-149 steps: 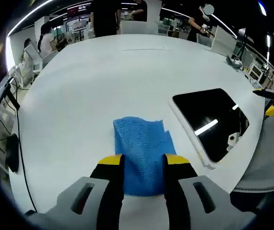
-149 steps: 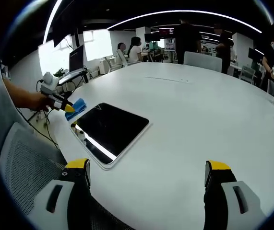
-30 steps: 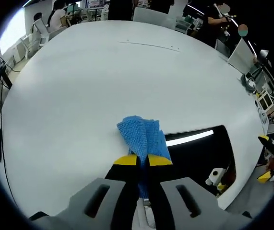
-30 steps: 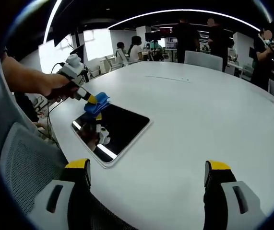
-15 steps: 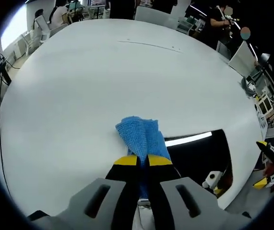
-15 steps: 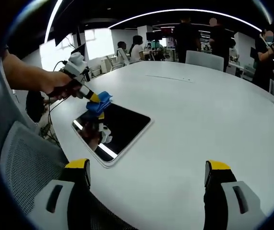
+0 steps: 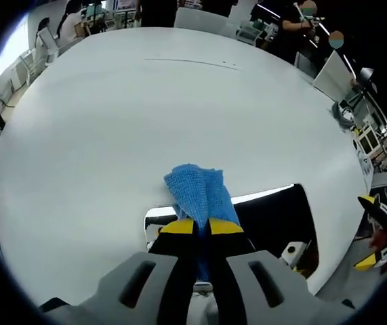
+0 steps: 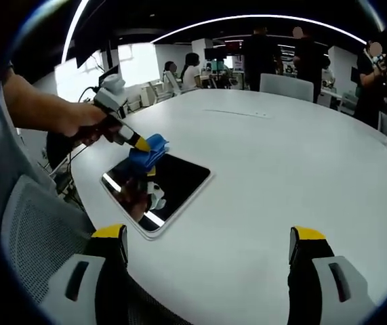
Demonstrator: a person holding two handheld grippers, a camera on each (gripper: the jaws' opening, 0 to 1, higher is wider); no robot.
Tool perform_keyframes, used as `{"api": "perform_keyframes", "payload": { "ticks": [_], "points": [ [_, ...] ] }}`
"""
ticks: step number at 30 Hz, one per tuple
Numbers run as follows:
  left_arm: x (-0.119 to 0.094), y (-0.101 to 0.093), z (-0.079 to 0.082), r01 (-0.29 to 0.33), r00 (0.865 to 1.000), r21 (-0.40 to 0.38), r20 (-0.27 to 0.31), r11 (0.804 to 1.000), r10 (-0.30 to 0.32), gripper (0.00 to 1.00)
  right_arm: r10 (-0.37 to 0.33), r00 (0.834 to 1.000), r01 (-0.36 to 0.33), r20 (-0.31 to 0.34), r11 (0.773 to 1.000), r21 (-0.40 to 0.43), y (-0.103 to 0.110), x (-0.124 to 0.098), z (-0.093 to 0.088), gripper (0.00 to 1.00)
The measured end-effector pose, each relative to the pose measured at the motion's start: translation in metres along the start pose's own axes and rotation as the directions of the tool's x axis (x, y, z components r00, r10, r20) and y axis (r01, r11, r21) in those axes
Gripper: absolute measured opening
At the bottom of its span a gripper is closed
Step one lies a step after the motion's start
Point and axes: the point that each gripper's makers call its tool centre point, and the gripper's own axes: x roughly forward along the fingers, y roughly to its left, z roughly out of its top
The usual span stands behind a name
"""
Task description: Wipe the mirror surface with the cleaning cloth until all visible marks leave the cleaned area.
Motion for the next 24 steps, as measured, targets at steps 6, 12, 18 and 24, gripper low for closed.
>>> {"api": "perform_keyframes", "payload": {
  "ticks": [6,12,18,24],
  "points": [
    [0.007,-0.018,0.002,0.016,1.000,0.019,-0.007,1.000,-0.016,0.02,-0.002,1.000,0.002,0.011,1.000,0.007,-0.001,-0.001,0.002,0.98],
    [0.014,-0.039,0.003,0.043,0.999,0.023,-0.019,0.999,-0.042,0.03,-0.005,1.000,0.004,0.017,1.000,0.013,-0.002,-0.001,0.003,0.98],
    [0.021,-0.057,0.005,0.054,0.998,0.058,-0.022,0.997,-0.053,0.03,-0.009,1.000,0.008,0.021,1.000,0.018,-0.003,-0.002,0.004,0.98],
    [0.026,-0.073,0.006,0.084,0.996,0.034,-0.033,0.996,-0.083,0.03,-0.009,1.000,0.009,0.019,1.000,0.016,-0.004,-0.001,0.004,0.98]
  ]
}}
